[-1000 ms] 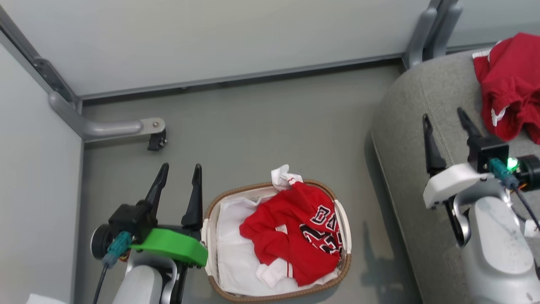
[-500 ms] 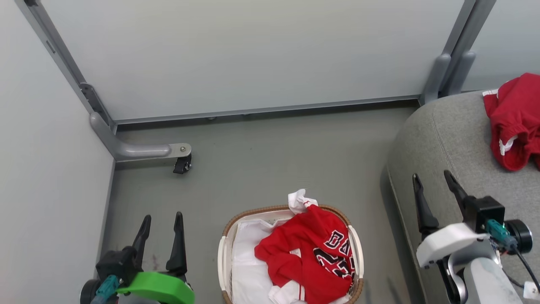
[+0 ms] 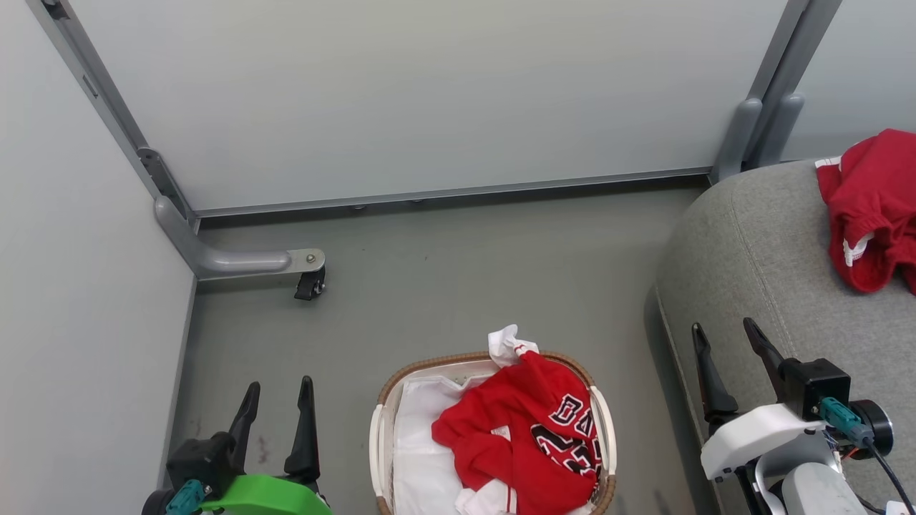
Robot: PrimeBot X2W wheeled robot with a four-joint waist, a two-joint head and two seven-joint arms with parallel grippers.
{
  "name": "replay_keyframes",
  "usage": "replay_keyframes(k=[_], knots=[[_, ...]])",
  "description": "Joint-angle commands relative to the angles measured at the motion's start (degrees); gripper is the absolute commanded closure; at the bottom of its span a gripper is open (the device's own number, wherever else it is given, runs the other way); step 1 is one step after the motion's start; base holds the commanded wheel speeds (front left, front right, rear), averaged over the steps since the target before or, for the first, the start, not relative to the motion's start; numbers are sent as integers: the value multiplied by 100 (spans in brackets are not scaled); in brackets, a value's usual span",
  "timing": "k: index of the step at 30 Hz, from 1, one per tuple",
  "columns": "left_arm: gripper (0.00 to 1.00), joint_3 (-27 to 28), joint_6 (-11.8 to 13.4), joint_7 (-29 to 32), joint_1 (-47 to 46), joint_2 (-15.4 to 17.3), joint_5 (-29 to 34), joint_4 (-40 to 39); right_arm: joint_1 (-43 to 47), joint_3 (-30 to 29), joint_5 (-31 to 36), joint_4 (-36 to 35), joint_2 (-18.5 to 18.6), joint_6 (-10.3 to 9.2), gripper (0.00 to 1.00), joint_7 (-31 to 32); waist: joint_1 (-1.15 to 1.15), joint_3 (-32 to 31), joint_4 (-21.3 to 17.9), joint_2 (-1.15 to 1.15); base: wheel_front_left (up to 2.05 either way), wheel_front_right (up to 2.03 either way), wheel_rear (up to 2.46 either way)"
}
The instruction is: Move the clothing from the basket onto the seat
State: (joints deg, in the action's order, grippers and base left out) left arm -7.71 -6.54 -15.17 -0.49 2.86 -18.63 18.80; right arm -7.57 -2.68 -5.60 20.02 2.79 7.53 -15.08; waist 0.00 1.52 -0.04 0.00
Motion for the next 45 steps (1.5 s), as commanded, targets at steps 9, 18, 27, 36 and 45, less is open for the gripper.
replay_keyframes(k=[9, 18, 27, 36, 45], knots=[[0, -21, -14, 3, 19, 5, -49, 49, 83, -11, -58, 39, 20, -8, 0, -13, 0, -46, 20, 0, 0, 0, 0], [0, -15, -25, 3, -6, 5, -59, 68, 54, -7, -65, 63, 21, -8, 0, -13, 0, -66, 24, 0, 0, 0, 0], [0, -43, -32, 3, 8, 5, -41, 47, 44, -19, -92, 14, 20, -8, 0, -13, 0, -54, 7, 0, 0, 0, 0], [0, -311, -64, 3, -594, 5, 169, 74, -298, -33, -24, -188, 19, -8, 0, -13, 0, 510, -144, 0, 0, 0, 0], [0, -1021, -98, 3, -1883, 9, 466, 817, -898, -167, -23, -493, 19, -8, 0, -13, 0, 1523, -510, 0, 0, 0, 0]])
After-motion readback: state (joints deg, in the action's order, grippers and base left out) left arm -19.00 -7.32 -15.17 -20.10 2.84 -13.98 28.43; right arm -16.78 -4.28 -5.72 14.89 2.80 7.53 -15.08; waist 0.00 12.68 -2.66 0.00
